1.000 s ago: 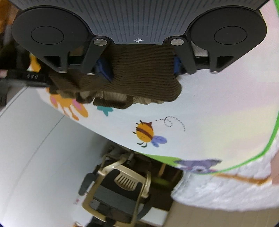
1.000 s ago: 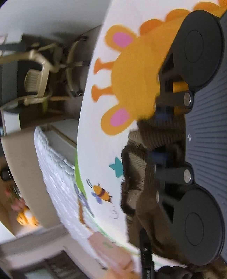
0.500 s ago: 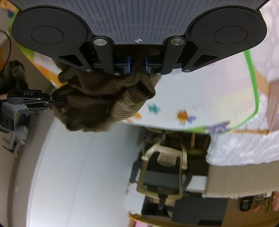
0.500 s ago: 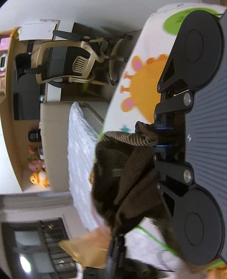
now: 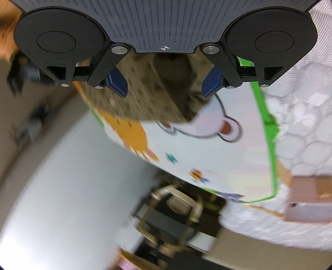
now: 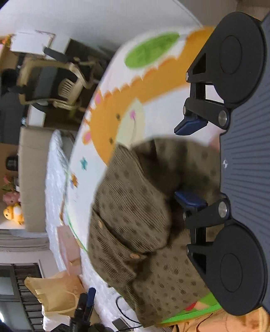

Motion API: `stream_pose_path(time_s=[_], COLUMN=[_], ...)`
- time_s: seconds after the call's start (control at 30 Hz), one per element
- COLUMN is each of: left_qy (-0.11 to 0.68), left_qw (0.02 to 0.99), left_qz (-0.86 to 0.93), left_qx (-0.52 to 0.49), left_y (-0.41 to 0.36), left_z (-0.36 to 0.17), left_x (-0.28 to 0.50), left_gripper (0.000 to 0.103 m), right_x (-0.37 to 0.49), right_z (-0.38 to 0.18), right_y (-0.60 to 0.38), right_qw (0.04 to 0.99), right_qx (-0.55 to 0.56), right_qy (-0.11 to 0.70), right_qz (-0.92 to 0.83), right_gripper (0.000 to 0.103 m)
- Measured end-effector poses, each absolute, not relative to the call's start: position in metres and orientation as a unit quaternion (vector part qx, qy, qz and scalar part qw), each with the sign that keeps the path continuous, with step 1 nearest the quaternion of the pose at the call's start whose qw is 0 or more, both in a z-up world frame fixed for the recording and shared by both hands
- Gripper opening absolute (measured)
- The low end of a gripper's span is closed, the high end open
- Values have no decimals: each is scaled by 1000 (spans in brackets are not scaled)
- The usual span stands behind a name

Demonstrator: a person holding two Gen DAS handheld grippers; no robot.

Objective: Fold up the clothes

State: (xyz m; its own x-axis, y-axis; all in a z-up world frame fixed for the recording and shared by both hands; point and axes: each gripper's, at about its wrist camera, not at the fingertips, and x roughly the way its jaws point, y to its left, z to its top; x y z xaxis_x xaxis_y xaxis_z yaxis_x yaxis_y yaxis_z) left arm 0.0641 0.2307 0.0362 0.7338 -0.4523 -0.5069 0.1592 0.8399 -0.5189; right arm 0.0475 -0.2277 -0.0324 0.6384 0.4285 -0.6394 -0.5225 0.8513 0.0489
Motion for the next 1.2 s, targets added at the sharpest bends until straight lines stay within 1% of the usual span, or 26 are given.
stream_pose_path(time_s=[0.03, 0.1, 0.2, 0.23, 0.3, 0.33, 0.37, 0.4, 0.43, 0.47, 0.5, 0.53, 0.57, 0.6, 0.67, 0.7, 0.77, 0.83, 0.93, 0.97, 1.0, 1.03, 1.07, 1.1, 1.17, 1.2], left_qy=[321, 329, 363, 374, 393, 402, 403, 405, 406, 402, 398, 394, 388, 381, 357, 344, 321, 305, 340, 359, 375, 385, 394, 391, 384, 381], left_qw=[902, 895, 870, 866, 858, 854, 853, 852, 851, 855, 859, 863, 869, 874, 887, 893, 901, 907, 899, 895, 892, 891, 890, 891, 893, 894], left_qz=[-160, -156, -181, -184, -189, -190, -193, -197, -200, -202, -203, -203, -201, -199, -199, -201, -205, -207, -193, -185, -175, -167, -159, -158, -158, -157], left_qx=[-242, -258, -279, -277, -273, -271, -270, -268, -266, -258, -249, -241, -233, -225, -215, -211, -207, -204, -198, -191, -182, -175, -167, -169, -173, -175], left_y=[237, 237, 221, 213, 199, 193, 190, 186, 182, 179, 176, 174, 172, 170, 169, 169, 170, 172, 177, 178, 181, 186, 191, 196, 204, 209], left_z=[36, 32, 11, 3, -11, -18, -21, -24, -27, -26, -26, -24, -20, -16, 3, 12, 24, 32, 13, 3, -6, -12, -18, -16, -11, -9], left_x=[67, 77, 99, 107, 124, 132, 138, 143, 149, 156, 163, 171, 181, 192, 211, 218, 223, 225, 220, 216, 211, 204, 197, 192, 181, 175], left_gripper=[90, 91, 93, 93, 88, 78, 67, 63, 52, 45, 44, 40, 36, 35, 30, 29, 29, 29, 33, 34, 36, 45, 50, 51, 52, 52], right_x=[53, 65, 82, 89, 106, 114, 120, 128, 134, 139, 146, 155, 163, 175, 192, 198, 208, 216, 219, 216, 212, 206, 200, 194, 183, 178], right_z=[-30, -25, -17, -23, -39, -47, -54, -61, -64, -64, -61, -58, -55, -49, -32, -25, -9, -7, -26, -35, -45, -50, -56, -57, -54, -52], right_y=[-231, -237, -246, -239, -218, -207, -197, -187, -179, -172, -165, -160, -156, -151, -147, -147, -148, -154, -163, -165, -168, -173, -178, -184, -194, -198], right_qw=[903, 904, 900, 895, 884, 879, 874, 869, 868, 870, 874, 879, 883, 889, 899, 904, 915, 917, 912, 910, 908, 906, 903, 903, 904, 906], right_qx=[-45, 6, 83, 89, 83, 76, 70, 66, 64, 63, 61, 62, 62, 64, 65, 62, 57, 53, 32, 22, 15, 15, 16, 16, 17, 17], right_qy=[334, 334, 333, 342, 364, 375, 382, 387, 386, 380, 369, 362, 355, 346, 323, 310, 284, 285, 323, 337, 348, 356, 363, 366, 366, 363], right_qz=[265, 267, 270, 272, 281, 286, 291, 300, 306, 309, 309, 305, 300, 294, 288, 286, 282, 272, 250, 240, 233, 230, 228, 225, 219, 215], right_gripper=[65, 70, 70, 70, 70, 69, 57, 43, 39, 34, 28, 26, 22, 17, 14, 13, 13, 13, 17, 21, 22, 23, 27, 32, 37, 42])
